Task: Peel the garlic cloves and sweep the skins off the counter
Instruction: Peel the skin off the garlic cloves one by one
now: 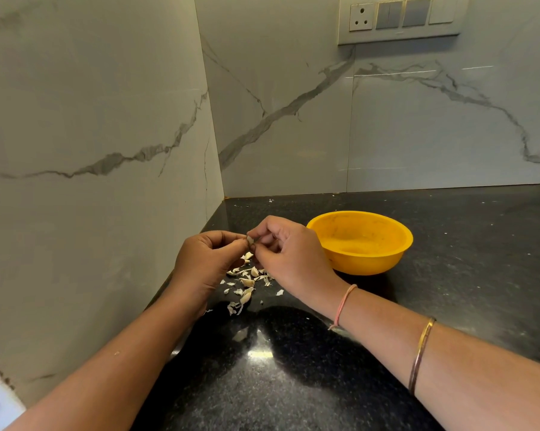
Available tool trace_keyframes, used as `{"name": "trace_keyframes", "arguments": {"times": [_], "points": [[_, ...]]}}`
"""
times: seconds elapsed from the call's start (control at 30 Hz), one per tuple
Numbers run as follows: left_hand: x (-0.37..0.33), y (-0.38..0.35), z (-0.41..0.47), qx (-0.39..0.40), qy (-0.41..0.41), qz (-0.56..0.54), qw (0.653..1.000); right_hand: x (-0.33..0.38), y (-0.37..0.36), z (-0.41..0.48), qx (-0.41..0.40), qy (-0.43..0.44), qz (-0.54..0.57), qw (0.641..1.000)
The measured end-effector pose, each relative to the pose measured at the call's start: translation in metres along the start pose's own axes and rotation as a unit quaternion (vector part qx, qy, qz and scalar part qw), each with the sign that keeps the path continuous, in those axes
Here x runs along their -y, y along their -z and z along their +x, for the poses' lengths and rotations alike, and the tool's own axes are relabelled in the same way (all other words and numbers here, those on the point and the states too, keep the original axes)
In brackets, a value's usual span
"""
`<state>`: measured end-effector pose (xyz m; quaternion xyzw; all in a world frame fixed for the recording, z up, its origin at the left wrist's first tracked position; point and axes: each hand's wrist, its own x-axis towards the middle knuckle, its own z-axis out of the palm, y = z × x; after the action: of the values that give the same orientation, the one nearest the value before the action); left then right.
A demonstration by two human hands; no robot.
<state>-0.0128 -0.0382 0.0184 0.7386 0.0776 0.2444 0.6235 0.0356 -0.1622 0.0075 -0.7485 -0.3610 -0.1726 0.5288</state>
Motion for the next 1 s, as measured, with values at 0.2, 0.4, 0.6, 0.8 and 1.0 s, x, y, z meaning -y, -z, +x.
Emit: {"name": "trace_keyframes", "arguments": {"times": [0.2, 0.4, 0.6, 0.8, 1.0], "points": [[0.001, -0.001, 0.0, 0.0, -0.017, 0.023, 1.0, 0.001, -0.001, -0.001, 0.004, -0.01, 0.017, 1.0], [0.0, -0.002, 0.0, -0.001, -0.027, 0.022, 0.999, 0.001, -0.002, 0.001, 0.002, -0.044, 0.063, 0.997], [0.002, 0.001, 0.002, -0.013, -0.006, 0.022, 1.0, 0.007, 0.004, 0.0, 0.059, -0.116, 0.221, 0.967], [0.0, 0.002, 0.002, -0.018, -0.029, 0.0, 0.999, 0.008, 0.008, 0.001, 0.06, -0.157, 0.309, 0.936], [-0.002, 0.002, 0.001, 0.003, -0.011, -0.054, 0.998, 0.006, 0.008, 0.002, 0.061, -0.17, 0.326, 0.928]]}}
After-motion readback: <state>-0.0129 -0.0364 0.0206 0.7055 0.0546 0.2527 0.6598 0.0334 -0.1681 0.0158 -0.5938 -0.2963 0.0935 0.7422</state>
